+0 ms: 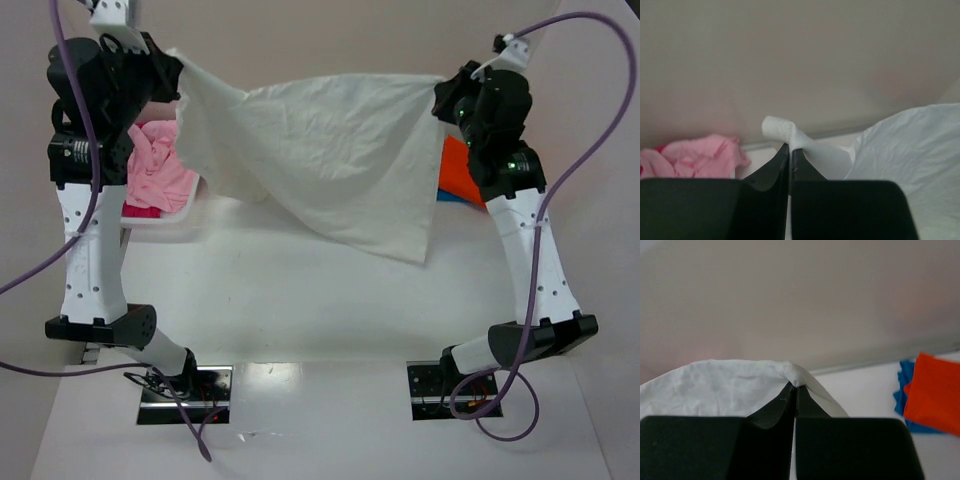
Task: Fold and stack the t-shirts
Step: Flatten out the tshirt
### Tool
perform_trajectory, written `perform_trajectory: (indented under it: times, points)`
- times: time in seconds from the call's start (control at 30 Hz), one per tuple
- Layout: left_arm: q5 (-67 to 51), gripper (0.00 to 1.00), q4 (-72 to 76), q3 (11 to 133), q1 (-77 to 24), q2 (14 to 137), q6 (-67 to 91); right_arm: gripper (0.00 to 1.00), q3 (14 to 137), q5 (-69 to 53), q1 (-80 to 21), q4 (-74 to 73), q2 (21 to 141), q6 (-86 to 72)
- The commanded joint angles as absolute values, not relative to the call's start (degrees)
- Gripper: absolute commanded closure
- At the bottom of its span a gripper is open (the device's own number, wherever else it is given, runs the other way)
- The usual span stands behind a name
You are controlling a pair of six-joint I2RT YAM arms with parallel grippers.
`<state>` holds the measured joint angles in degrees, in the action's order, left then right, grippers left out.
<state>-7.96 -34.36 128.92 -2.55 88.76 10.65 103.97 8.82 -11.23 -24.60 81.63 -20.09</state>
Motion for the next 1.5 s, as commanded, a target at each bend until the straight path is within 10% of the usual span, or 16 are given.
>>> perform_trajectory:
  times: [0.0, 0.6, 1.2, 1.47]
  points:
    - [-3.3, 1.00, -33.6, 145.9, -2.2, 93.3, 8.6, 1.00, 111.8, 9.2, -8.4, -17.1, 82.4, -13.9]
    - [-11.1, 1.00, -25.3, 148.7, -2.2, 80.9, 8.5, 1.00, 106.5, 14.0, -8.3, -14.7, 63.3, -9.8]
    - [-10.9, 1.00, -23.5, 118.4, -2.2, 47.0, 12.6, 1.00, 93.4, 10.7, -8.3, -26.0, 39.5, -11.5]
    - [-8.4, 1.00, -24.0, 118.1, -3.4, 52.8, 12.6, 1.00, 92.7, 15.7, -8.3, -28.6, 42.7, -11.0]
